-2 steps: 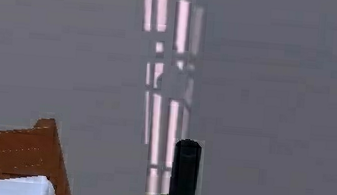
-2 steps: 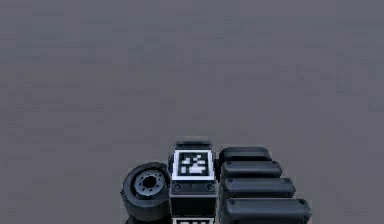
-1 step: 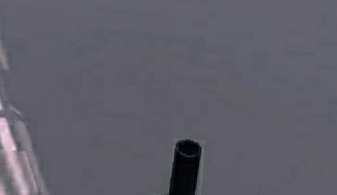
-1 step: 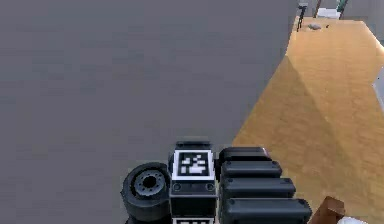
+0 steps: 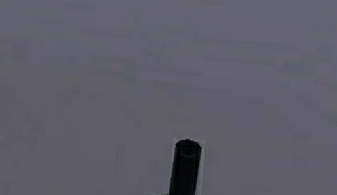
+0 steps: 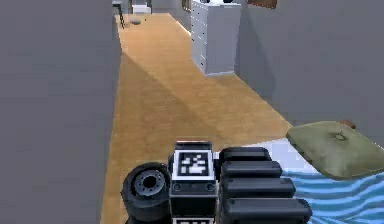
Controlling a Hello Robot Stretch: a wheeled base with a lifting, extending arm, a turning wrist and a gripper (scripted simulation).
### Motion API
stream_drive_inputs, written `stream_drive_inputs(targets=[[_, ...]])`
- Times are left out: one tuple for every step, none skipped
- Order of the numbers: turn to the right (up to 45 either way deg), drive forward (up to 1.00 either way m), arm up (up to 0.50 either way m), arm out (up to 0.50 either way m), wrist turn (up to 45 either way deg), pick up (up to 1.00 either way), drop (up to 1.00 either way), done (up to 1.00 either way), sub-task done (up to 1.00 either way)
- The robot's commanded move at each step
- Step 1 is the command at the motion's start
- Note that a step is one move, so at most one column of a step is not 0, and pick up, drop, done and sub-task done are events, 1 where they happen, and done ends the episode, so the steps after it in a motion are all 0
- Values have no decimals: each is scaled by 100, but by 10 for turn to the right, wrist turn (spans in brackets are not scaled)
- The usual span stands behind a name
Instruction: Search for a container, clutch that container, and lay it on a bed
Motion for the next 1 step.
stream_drive_inputs(targets=[[450, 0, 0, 0, 0, 0, 0, 0, 0]])
